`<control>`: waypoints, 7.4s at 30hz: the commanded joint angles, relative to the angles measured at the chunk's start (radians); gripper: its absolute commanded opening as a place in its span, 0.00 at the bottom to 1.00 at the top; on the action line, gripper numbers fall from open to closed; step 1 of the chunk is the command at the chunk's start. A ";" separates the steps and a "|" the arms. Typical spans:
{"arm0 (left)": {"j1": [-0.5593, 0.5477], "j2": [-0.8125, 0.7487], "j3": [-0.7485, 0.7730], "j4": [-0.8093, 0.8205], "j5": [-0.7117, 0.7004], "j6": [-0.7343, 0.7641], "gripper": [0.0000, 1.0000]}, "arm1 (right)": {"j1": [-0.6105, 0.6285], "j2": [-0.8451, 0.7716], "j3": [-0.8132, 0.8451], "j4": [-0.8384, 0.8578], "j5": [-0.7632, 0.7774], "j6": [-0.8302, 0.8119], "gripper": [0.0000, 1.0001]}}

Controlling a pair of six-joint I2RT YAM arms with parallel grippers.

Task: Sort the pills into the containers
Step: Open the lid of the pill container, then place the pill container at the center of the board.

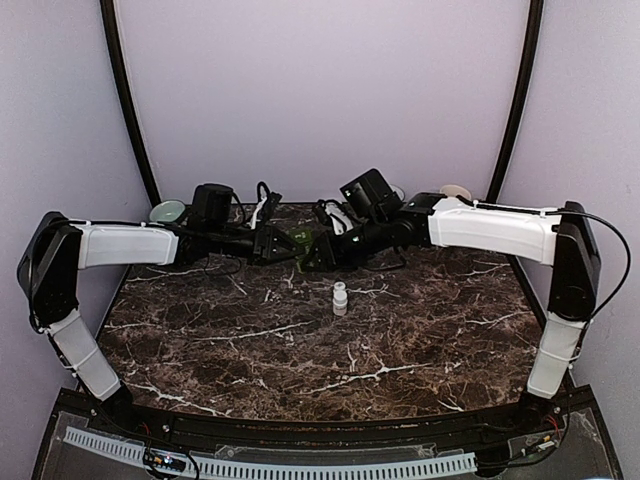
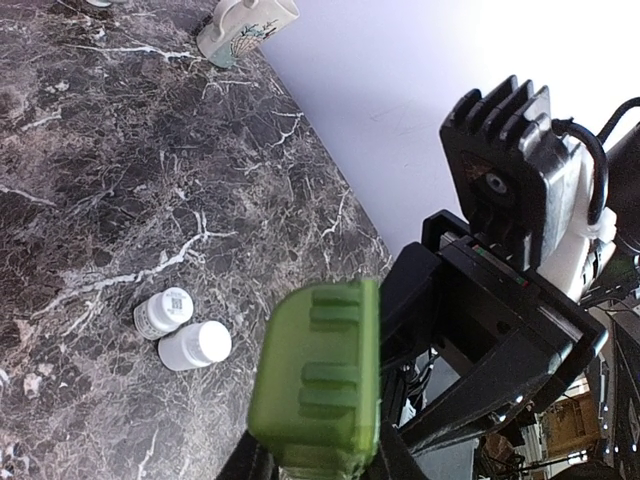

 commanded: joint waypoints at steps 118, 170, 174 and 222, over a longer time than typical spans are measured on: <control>-0.166 0.030 0.080 -0.032 -0.605 -0.202 0.00 | 0.048 0.132 0.204 -0.161 0.287 -0.023 0.21; -0.094 0.144 0.066 0.189 -0.382 -0.384 0.00 | 0.080 0.246 0.312 -0.216 0.233 -0.103 0.35; -0.085 0.134 0.049 0.188 -0.382 -0.378 0.00 | 0.078 0.225 0.303 -0.202 0.237 -0.107 0.35; 0.049 0.331 0.008 0.257 0.017 -0.171 0.01 | -0.024 0.246 0.229 -0.176 0.152 -0.109 0.32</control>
